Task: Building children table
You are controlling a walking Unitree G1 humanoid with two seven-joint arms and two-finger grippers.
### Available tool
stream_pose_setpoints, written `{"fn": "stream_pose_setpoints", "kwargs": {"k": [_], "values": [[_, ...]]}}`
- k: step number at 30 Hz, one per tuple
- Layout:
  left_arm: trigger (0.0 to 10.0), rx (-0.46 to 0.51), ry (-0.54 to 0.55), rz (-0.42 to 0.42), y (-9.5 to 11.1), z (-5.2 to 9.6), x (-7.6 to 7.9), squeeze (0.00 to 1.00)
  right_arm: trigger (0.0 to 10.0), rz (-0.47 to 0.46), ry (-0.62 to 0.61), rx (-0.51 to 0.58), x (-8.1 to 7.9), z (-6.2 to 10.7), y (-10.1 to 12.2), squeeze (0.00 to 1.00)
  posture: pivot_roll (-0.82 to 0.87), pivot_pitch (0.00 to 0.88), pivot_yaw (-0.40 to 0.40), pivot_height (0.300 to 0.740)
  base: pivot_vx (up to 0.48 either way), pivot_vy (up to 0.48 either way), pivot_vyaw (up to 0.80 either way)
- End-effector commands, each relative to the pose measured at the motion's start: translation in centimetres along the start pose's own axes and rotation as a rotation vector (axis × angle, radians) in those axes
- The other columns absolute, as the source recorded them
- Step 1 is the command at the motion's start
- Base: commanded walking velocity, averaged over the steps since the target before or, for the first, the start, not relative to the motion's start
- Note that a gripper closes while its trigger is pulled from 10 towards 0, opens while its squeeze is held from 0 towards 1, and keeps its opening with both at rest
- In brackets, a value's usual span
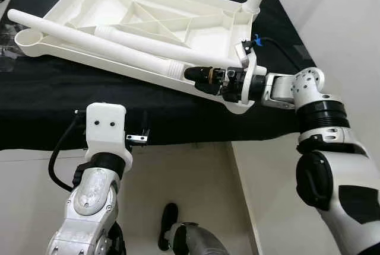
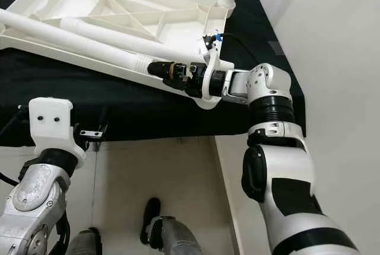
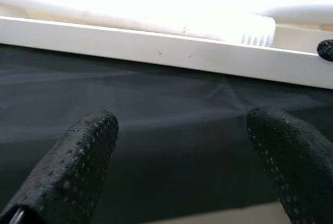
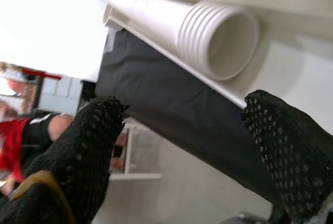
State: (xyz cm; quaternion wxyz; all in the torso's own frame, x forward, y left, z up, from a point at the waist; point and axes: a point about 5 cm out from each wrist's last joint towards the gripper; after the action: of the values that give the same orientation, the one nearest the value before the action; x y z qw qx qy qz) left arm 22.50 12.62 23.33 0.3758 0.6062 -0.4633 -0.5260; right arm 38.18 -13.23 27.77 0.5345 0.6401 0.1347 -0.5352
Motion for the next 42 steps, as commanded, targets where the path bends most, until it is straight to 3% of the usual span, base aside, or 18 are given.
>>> {"fn": "stream_pose_setpoints", "kwargs": {"k": [1, 7, 9, 11, 12, 13, 16, 19, 27, 28, 29, 30, 31, 32, 33, 35, 41, 42], "values": [[10.0, -0.004, -0.016, 0.011, -0.2, 0.2, 0.2, 0.00, 10.0, -0.026, -0.077, 0.052, 1.2, 0.3, 0.0, 0.00, 0.01, 0.310, -0.171, 0.740, 0.000, 0.000, 0.00], [10.0, -0.002, -0.016, 0.015, -0.1, 0.2, 0.2, 0.00, 10.0, -0.022, -0.063, 0.096, 0.3, -0.2, 0.4, 0.00, 0.00, 0.314, -0.172, 0.740, 0.000, 0.000, 0.00], [10.0, -0.002, -0.016, 0.017, -0.1, 0.2, 0.2, 0.00, 10.0, 0.111, -0.024, 0.215, -0.3, -0.3, 0.9, 0.00, 0.00, 0.314, -0.175, 0.740, 0.000, 0.000, 0.00], [10.0, -0.002, -0.016, 0.018, -0.1, 0.1, 0.3, 0.00, 10.0, 0.248, 0.094, 0.335, -1.5, -0.1, 0.5, 0.00, 0.00, 0.310, -0.177, 0.740, 0.000, 0.000, 0.00], [10.0, 0.000, -0.017, 0.018, -0.1, 0.1, 0.3, 0.00, 10.0, 0.276, 0.189, 0.334, -2.3, 0.0, -0.5, 0.00, 0.00, 0.307, -0.179, 0.740, 0.000, 0.000, 0.00], [10.0, 0.000, -0.017, 0.018, -0.1, 0.1, 0.3, 0.00, 10.0, 0.276, 0.189, 0.334, -2.3, 0.0, -0.5, 0.00, 0.00, 0.307, -0.179, 0.740, 0.000, 0.000, 0.00], [10.0, 0.006, -0.013, 0.021, 0.0, 0.0, 0.3, 0.00, 10.0, 0.312, 0.383, 0.208, -3.8, 0.6, -4.1, 0.00, 0.00, 0.302, -0.175, 0.740, 0.000, 0.000, 0.00], [10.0, 0.012, -0.010, 0.031, 0.0, -0.1, 0.3, 0.00, 10.0, 0.315, 0.449, 0.175, -4.0, 1.3, -6.1, 0.00, 0.00, 0.293, -0.175, 0.740, 0.000, 0.000, 0.00], [10.0, 0.025, -0.005, 0.049, 0.2, -0.4, 0.1, 0.00, 10.0, 0.314, 0.455, 0.198, -3.5, 2.1, -7.2, 0.00, -0.01, 0.273, -0.173, 0.740, 0.000, 0.334, 0.00], [10.0, 0.024, -0.006, 0.048, 0.1, -0.5, 0.1, 0.00, 10.0, 0.330, 0.427, 0.218, -3.0, 2.2, -7.2, 0.00, 0.00, 0.261, -0.173, 0.740, 0.000, 0.469, 0.00], [10.0, 0.021, -0.007, 0.048, 0.0, -0.6, 0.1, 0.00, 10.0, 0.378, 0.291, 0.282, -1.7, 2.0, -6.7, 0.00, 0.00, 0.246, -0.173, 0.740, 0.000, 0.469, 0.00], [10.0, 0.021, -0.007, 0.048, 0.0, -0.6, 0.1, 0.00, 10.0, 0.378, 0.291, 0.282, -1.7, 2.0, -6.7, 0.00, 0.00, 0.246, -0.173, 0.740, 0.000, 0.469, 0.00], [10.0, 0.015, -0.013, 0.046, -0.1, -0.6, 0.2, 0.00, 10.0, 0.447, 0.119, 0.349, 0.0, 1.8, -6.4, 0.00, 0.00, 0.237, -0.173, 0.740, 0.000, 0.469, 0.00], [10.0, 0.015, -0.013, 0.046, -0.1, -0.6, 0.2, 0.00, 10.0, 0.447, 0.119, 0.349, 0.0, 1.8, -6.4, 0.00, 0.00, 0.237, -0.173, 0.740, 0.000, 0.469, 0.00], [10.0, 0.008, -0.020, 0.046, -0.3, -0.6, 0.4, 0.00, 10.0, 0.526, -0.011, 0.403, 1.3, 1.9, -6.6, 0.00, 0.00, 0.231, -0.170, 0.740, 0.000, 0.469, 0.00], [10.0, -0.009, -0.034, 0.042, -0.7, -0.4, 0.7, 0.00, 10.0, 0.652, -0.154, 0.468, 2.4, 2.3, -7.5, 0.00, 0.01, 0.228, -0.167, 0.740, 0.000, 0.471, 0.00], [10.0, -0.042, -0.063, 0.046, -1.6, 0.1, 1.3, 0.00, 10.0, 0.710, -0.215, 0.482, 2.2, 2.7, -9.1, 0.00, 0.01, 0.226, -0.165, 0.740, 0.000, 0.476, 0.00], [10.0, -0.091, -0.120, 0.040, -3.0, 1.4, 2.3, 0.00, 10.0, 0.735, -0.212, 0.472, 1.8, 2.9, -10.7, 0.00, 0.01, 0.218, -0.158, 0.740, 0.000, 0.000, 0.00]]}}
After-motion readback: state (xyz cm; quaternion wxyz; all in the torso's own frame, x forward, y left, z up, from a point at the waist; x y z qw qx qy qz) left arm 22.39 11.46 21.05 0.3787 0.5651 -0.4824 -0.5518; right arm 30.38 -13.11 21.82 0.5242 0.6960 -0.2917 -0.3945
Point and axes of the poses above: a point about 5 cm out from each wrist's last joint towards the gripper, its own z axis pointing back from the gripper into the wrist, its own y axis along the axis of the wrist's last joint, x = y × z, and after that the axes turned 14 degrees about -z, right-handed
